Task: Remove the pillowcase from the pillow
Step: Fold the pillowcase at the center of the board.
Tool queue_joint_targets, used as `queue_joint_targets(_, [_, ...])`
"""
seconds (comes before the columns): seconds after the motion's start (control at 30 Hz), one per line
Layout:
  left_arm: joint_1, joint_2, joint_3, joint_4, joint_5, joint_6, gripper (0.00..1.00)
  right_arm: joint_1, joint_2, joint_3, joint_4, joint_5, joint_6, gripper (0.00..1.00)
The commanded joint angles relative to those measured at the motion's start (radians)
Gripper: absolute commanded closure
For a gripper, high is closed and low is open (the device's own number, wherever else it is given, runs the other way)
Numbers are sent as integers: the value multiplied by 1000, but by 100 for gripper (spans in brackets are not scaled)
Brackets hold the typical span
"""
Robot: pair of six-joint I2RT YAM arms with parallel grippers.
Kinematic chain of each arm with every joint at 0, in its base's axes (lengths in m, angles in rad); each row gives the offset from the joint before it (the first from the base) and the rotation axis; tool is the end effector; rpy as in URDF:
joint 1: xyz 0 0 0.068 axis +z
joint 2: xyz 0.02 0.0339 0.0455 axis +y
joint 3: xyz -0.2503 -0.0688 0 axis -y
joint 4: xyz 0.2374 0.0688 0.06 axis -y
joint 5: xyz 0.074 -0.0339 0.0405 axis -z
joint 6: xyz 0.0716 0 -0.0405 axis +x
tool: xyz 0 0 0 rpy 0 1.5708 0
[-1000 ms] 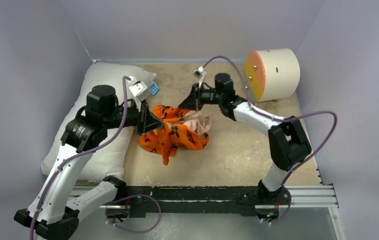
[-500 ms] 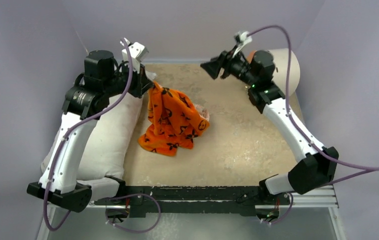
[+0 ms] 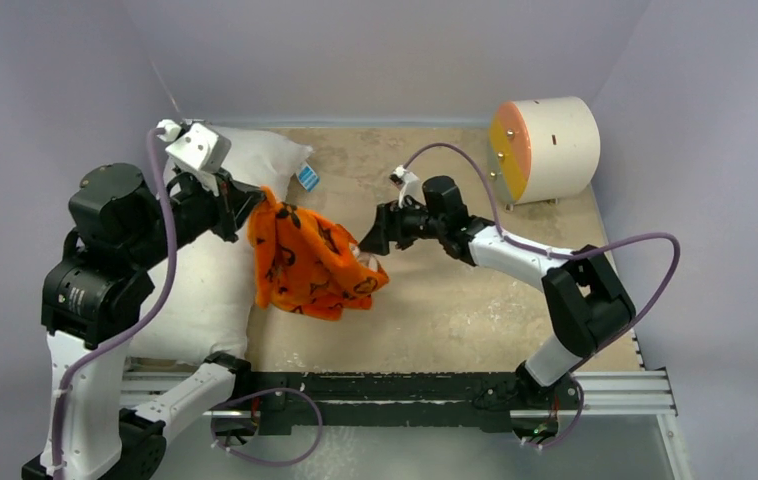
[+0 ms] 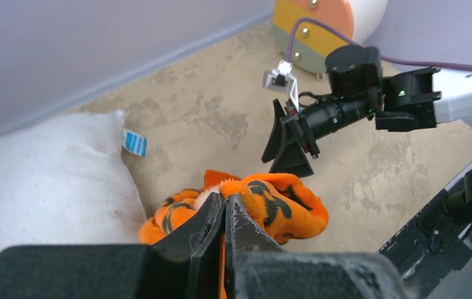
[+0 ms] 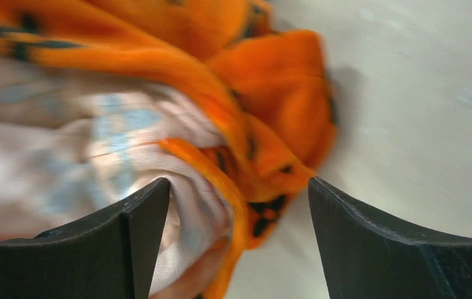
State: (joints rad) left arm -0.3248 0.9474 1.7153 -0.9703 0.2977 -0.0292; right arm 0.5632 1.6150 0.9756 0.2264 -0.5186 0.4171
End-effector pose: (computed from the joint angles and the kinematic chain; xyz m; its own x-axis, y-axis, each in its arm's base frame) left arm 0.1284 -0.0654 0.4961 -0.2073 0.0403 -0.9774 0.5716 0.8159 -0.0875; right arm 0.3041 0.2340 0.2154 -0.6536 0.0034 -0.7568 -0.6374 0.5366 0.5529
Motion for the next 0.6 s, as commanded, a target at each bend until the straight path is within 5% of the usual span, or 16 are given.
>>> queue_joint_targets(0.0, [4,-6,-47,-6,-47,-39,100,35,-47,-22,304,-198,125,14])
queue_joint_targets(0.2, [4,-9,-60,35,-177,-81,100,137,76,99,297,-265,130,12])
queue_joint_targets(0.57, [3,-93,-14,-30,-651,-226,100,284,252,269,-7,158,-60,8])
